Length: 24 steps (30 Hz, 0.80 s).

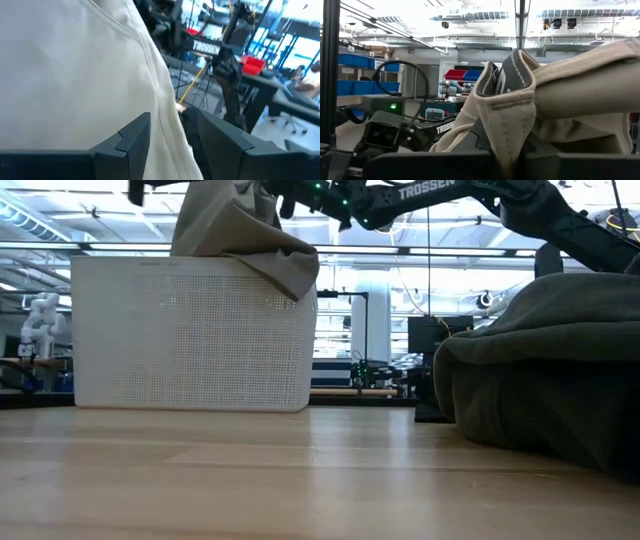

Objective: Sort clothes
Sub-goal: Put the brown shorts into the white laundry bin

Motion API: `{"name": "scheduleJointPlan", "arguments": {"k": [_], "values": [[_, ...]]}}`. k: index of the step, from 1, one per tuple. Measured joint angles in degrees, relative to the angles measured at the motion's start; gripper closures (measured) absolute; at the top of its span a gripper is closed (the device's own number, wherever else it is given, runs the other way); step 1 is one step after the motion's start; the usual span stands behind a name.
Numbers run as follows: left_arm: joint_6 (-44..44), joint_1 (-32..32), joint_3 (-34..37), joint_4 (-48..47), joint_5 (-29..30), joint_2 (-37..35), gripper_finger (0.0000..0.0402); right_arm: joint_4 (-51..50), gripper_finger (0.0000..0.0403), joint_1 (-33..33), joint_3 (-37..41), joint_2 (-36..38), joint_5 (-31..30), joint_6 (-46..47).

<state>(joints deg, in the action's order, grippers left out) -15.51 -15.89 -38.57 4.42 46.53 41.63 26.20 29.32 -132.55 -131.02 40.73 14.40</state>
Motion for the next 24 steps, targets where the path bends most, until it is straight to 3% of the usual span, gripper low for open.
{"name": "scheduleJointPlan", "arguments": {"k": [5,15,18,24], "values": [[4.5,6.8,0.0,7.7,-14.0,1.5,0.0228,0.0,0.04,0.0,0.0,0.0,0.1,1.6],[4.2,20.1,-1.9,6.7,-20.7,9.7,0.0228,0.9,0.0399,-0.1,0.0,0.0,1.9,4.7],[6.0,23.1,-3.2,5.7,-19.9,11.9,0.0228,1.2,0.0399,-0.1,0.0,0.0,3.7,6.4],[7.5,27.9,-7.8,-6.9,-12.3,12.1,0.0228,2.9,0.0399,-0.1,0.0,0.0,9.4,12.6]]}}
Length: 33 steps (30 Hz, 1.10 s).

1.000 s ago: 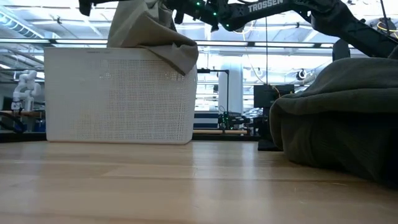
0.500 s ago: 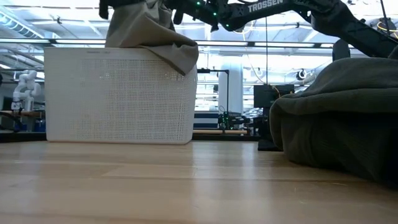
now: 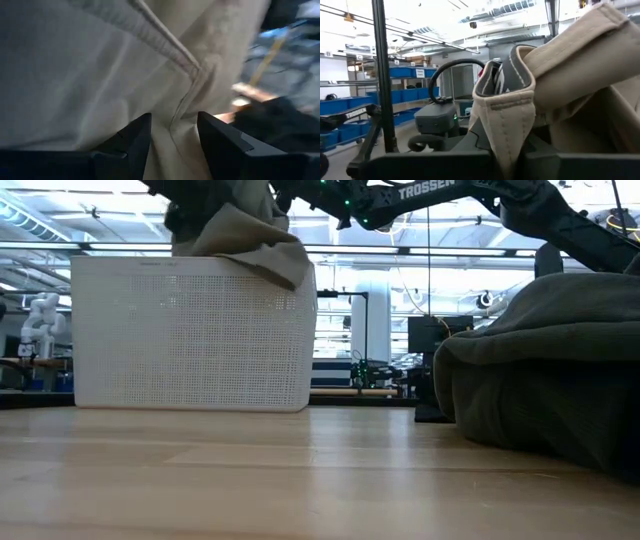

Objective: Sort clothes
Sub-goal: Put the brown shorts into the white laundry bin

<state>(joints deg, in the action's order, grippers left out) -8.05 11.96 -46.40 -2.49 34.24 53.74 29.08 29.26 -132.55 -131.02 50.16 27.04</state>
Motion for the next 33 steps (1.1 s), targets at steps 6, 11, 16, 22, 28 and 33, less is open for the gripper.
{"name": "scheduleJointPlan", "arguments": {"k": [6,11,16,22,28,33], "values": [[-0.4,0.7,-3.1,-12.2,12.3,-2.6,0.0228,-0.7,0.0399,0.1,0.0,0.1,-0.6,3.1],[-1.9,-0.6,-3.8,-17.0,15.3,-7.0,0.0228,-4.3,0.0399,0.5,0.0,0.2,-0.7,4.7],[-3.5,-2.3,-3.8,-23.1,17.7,-10.1,0.0228,-13.9,0.0399,0.8,0.0,0.3,-1.2,-0.3],[-5.1,-2.3,-3.8,-28.5,18.5,-10.6,0.0228,-30.9,0.0399,0.5,0.0,0.3,-2.2,-9.2],[-8.9,-2.3,-3.8,-34.3,15.4,-9.8,0.0228,-47.6,0.0399,-0.8,0.0,0.3,-7.7,-18.2],[-10.7,-2.6,-3.8,-33.0,6.8,-9.9,0.0228,-54.7,0.0399,-2.1,0.0,0.3,-14.0,-23.5]]}}
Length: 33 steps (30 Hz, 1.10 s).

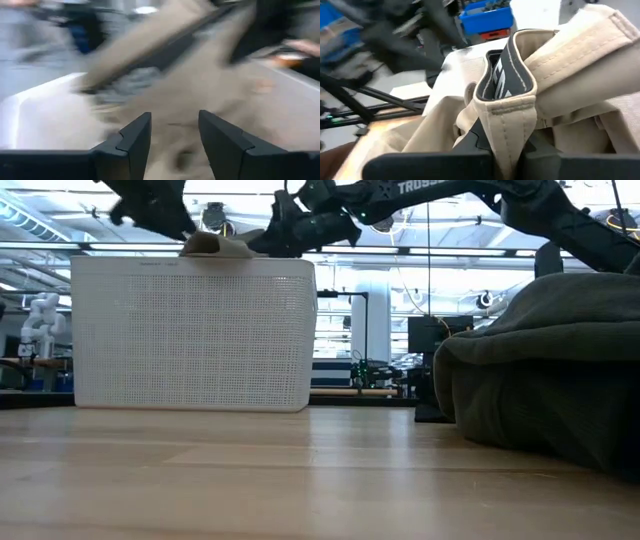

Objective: Sort clothes
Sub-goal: Put the brown shorts into the white laundry bin

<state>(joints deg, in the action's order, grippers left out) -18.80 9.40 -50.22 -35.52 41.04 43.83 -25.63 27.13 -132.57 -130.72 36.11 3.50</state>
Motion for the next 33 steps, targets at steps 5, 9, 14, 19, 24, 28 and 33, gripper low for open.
{"name": "scheduleJointPlan", "arguments": {"k": [5,9,14,19,24,28,33], "values": [[1.1,-0.3,0.0,1.9,-19.8,1.7,0.0228,1.3,0.0399,-0.7,0.0,0.0,-1.7,-0.1],[1.3,0.5,0.0,1.0,-21.1,5.4,0.0228,1.8,0.0399,-0.8,0.0,0.0,-1.6,0.2],[2.9,4.2,-1.2,-2.2,-21.0,10.6,0.0228,1.8,0.0399,-1.0,0.0,0.0,-1.6,0.8],[6.5,8.3,-3.4,-2.9,-17.8,14.6,0.0228,1.6,0.0399,-1.6,0.0,0.0,-1.4,1.3],[10.9,12.5,-5.3,-4.0,-15.8,18.0,0.0228,1.4,0.0398,-2.6,0.0,0.0,-1.7,1.2],[11.2,16.3,-5.7,-6.0,-13.2,19.8,0.0228,1.4,0.0398,-2.9,0.0,0.0,-1.8,1.2],[11.2,19.8,-5.6,-9.2,-12.6,19.4,0.0228,1.0,0.0398,-2.8,0.0,0.0,-2.8,1.7]]}}
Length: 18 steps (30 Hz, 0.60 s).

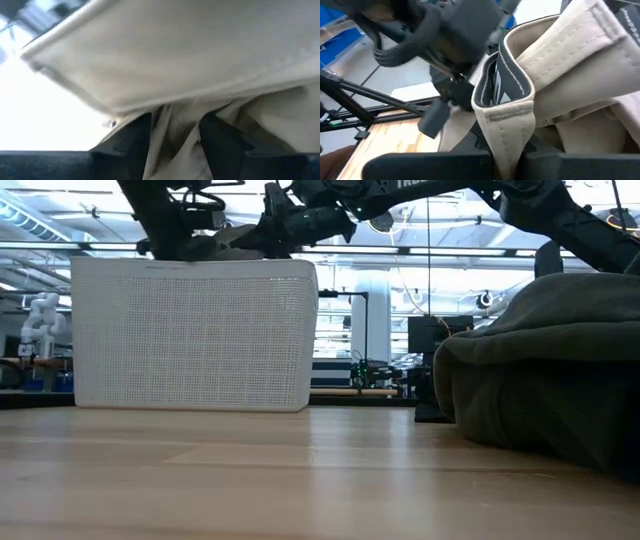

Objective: Sort clothes
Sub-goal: Put the brown shorts into the white laundry bin

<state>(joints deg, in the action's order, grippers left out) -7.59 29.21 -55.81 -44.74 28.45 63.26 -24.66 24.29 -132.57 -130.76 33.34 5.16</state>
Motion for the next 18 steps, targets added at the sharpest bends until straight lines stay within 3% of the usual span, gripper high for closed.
{"name": "scheduleJointPlan", "arguments": {"k": [8,18], "values": [[-0.5,0.8,0.4,-1.7,-1.1,-5.3,0.0228,-2.9,0.0398,-0.5,0.0,-0.4,-12.2,-2.4],[-2.4,-1.8,0.2,2.2,-4.0,-18.4,0.0228,-3.4,0.0398,-1.0,1.2,-5.5,-13.7,-3.5]]}}
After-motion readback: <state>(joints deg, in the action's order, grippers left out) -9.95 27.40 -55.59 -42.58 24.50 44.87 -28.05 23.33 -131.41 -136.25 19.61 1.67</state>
